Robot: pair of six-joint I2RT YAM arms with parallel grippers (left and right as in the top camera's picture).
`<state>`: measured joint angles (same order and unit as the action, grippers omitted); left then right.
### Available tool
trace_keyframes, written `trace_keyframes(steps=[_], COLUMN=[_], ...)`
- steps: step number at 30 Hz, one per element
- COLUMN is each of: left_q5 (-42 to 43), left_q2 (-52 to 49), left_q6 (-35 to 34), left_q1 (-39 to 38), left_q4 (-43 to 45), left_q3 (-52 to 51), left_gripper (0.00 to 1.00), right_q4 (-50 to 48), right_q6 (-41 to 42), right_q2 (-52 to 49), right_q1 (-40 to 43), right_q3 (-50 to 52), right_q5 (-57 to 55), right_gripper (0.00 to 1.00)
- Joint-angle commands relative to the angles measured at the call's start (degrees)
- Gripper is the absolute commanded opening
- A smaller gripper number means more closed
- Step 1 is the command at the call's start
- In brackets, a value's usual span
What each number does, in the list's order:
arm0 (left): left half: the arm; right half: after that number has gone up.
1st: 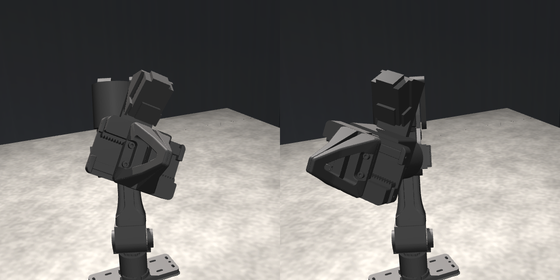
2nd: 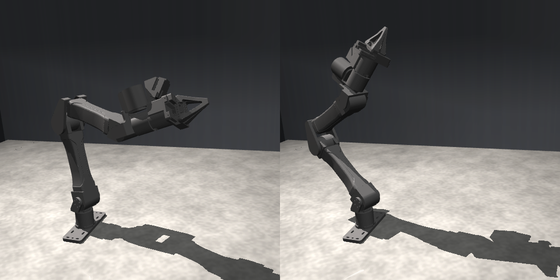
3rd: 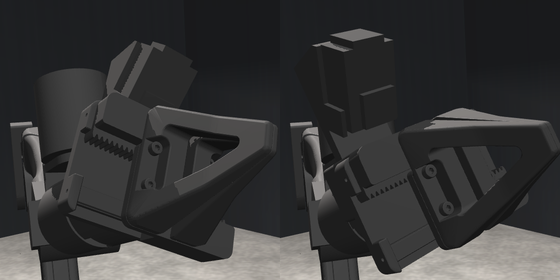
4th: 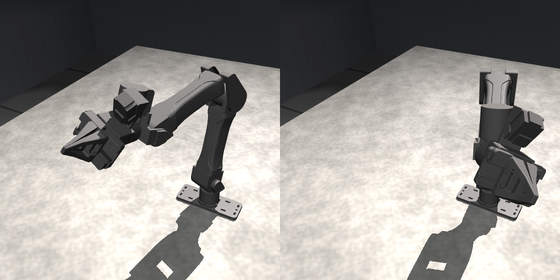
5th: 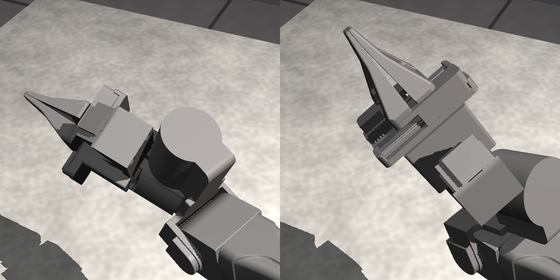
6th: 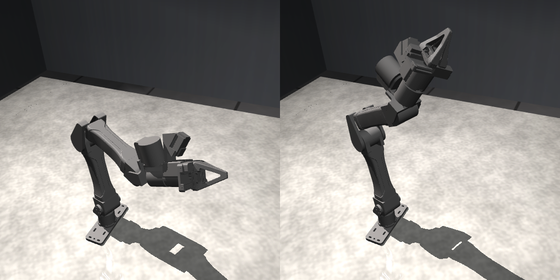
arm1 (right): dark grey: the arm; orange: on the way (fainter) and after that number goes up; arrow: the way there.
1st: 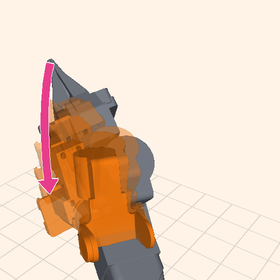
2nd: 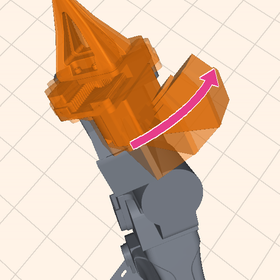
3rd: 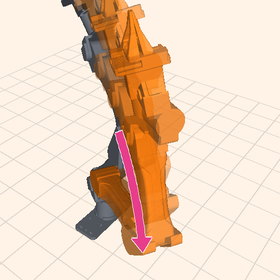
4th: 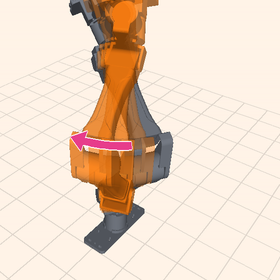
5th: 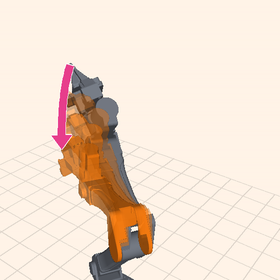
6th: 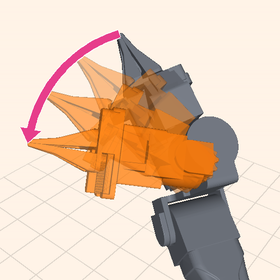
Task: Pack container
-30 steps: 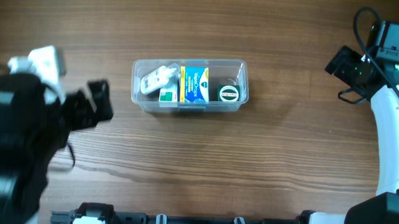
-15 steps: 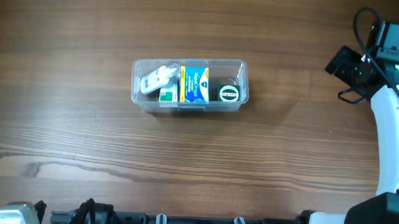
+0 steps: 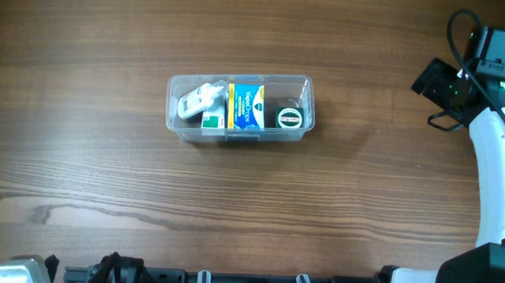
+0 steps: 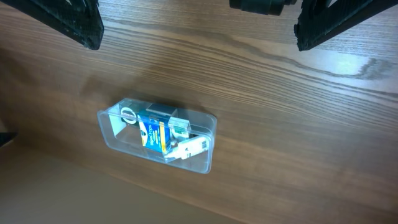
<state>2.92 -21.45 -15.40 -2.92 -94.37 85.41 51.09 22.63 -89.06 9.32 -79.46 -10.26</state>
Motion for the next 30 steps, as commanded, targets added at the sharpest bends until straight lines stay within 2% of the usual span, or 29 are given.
trace_keyframes(steps=[1, 14, 16, 17, 19, 21, 26, 30], left_q5=[0.7, 0.0, 2.8, 5.6, 10.4, 11.1, 11.0, 11.0], left_q2=[0.0, 0.0, 0.4, 0.8, 2.3, 4.3, 12.5, 16.5], left_q6=[-0.5, 0.0, 1.4, 5.4, 13.2, 13.7, 13.7, 13.7], left_q1=[0.4, 0.4, 0.8, 1.3, 2.3, 2.4, 2.5, 2.4], left_q4=[0.0, 0.5, 10.5, 16.2, 31.3, 45.4, 63.7, 72.0], left_q3=[0.1, 0.0, -2.6, -5.4, -15.6, -27.2, -49.2, -57.8], left_gripper=[1.0, 1.0, 1.0, 1.0, 1.0, 1.0, 1.0, 1.0], right_q4=[-0.2, -0.2, -0.2, -0.2, -0.2, -0.2, -0.2, -0.2], right_q6=[0.0, 0.0, 0.0, 0.0, 0.0, 0.0, 0.0, 0.0], right_q2=[-0.6, -0.6, -0.6, -0.6, -0.6, -0.6, -0.6, -0.6], right_q1=[0.0, 0.0, 0.0, 0.0, 0.0, 0.0, 0.0, 0.0], right_q3=[0.2, 0.2, 0.2, 0.2, 0.2, 0.2, 0.2, 0.2], right_q5=[0.3, 0.3, 0.3, 0.3, 0.3, 0.3, 0.3, 0.3], right_gripper=[1.0, 1.0, 1.0, 1.0, 1.0, 1.0, 1.0, 1.0])
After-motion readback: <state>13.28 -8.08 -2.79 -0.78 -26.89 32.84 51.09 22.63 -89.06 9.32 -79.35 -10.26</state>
